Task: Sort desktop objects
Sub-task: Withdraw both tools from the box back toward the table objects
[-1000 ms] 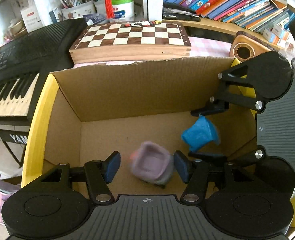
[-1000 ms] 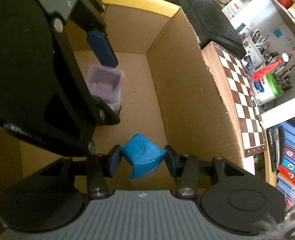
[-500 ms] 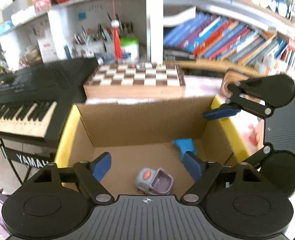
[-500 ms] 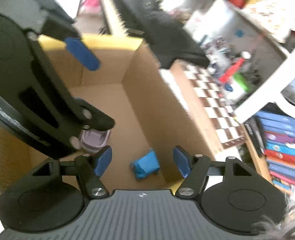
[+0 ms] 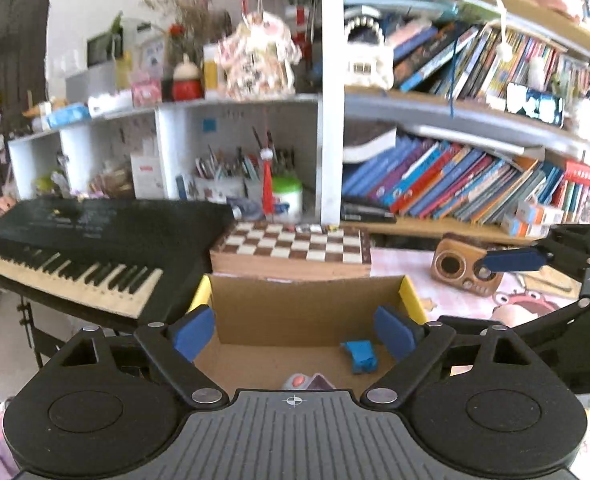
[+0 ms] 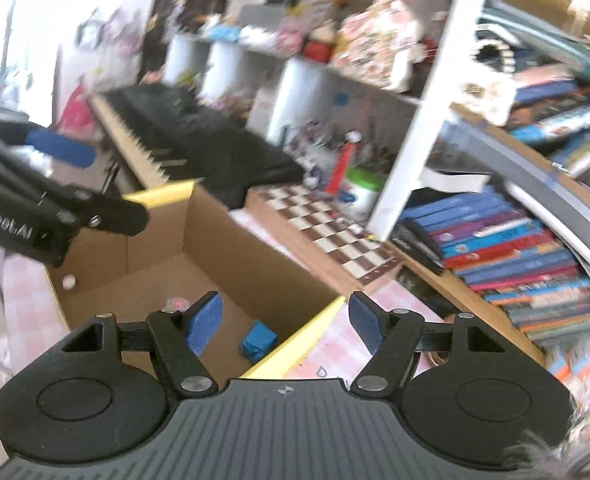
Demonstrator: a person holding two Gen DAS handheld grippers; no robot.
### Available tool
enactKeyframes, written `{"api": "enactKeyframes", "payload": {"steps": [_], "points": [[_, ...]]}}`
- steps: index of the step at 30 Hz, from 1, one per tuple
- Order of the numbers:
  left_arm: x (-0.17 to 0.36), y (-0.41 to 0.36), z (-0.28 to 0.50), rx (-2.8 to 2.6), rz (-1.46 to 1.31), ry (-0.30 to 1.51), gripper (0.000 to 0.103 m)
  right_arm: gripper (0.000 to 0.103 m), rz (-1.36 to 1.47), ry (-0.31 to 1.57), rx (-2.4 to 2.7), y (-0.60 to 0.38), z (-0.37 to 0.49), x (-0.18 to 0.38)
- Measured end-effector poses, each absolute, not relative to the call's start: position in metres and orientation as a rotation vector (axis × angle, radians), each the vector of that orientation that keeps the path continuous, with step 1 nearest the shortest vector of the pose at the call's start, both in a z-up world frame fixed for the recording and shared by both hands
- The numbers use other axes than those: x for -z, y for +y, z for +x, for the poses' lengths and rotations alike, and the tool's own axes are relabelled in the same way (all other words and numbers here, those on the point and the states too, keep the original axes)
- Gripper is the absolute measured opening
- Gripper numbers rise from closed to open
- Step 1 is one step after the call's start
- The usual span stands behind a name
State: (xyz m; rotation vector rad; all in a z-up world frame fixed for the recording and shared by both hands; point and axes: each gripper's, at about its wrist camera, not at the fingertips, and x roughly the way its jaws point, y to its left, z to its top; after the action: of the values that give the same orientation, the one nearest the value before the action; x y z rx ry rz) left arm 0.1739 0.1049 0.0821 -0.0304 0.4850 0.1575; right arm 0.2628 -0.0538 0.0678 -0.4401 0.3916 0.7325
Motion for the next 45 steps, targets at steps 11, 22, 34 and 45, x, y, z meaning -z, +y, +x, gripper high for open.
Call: {"api": "enactKeyframes", "payload": {"steps": [11, 22, 34, 45], "points": [[-0.095, 0.098, 0.111, -0.189, -0.047, 0.363, 0.098, 0.083, -0.210, 0.360, -0.530, -0.107, 0.204, -0.084], [-0.089, 0.089, 0.052, -0.251, -0.036, 0.302, 0.101, 0.088, -0.105, 0.383, -0.401, -0.128, 0.132, -0.065], [-0.067, 0.085, 0.004, -0.242, -0.036, 0.380, 0.101, 0.089, -0.065, 0.493, -0.364, -0.133, 0.066, -0.029], [-0.042, 0.071, -0.020, -0.197, -0.014, 0.454, 0.101, 0.089, -0.116, 0.511, -0.392, -0.127, 0.026, -0.013]]}}
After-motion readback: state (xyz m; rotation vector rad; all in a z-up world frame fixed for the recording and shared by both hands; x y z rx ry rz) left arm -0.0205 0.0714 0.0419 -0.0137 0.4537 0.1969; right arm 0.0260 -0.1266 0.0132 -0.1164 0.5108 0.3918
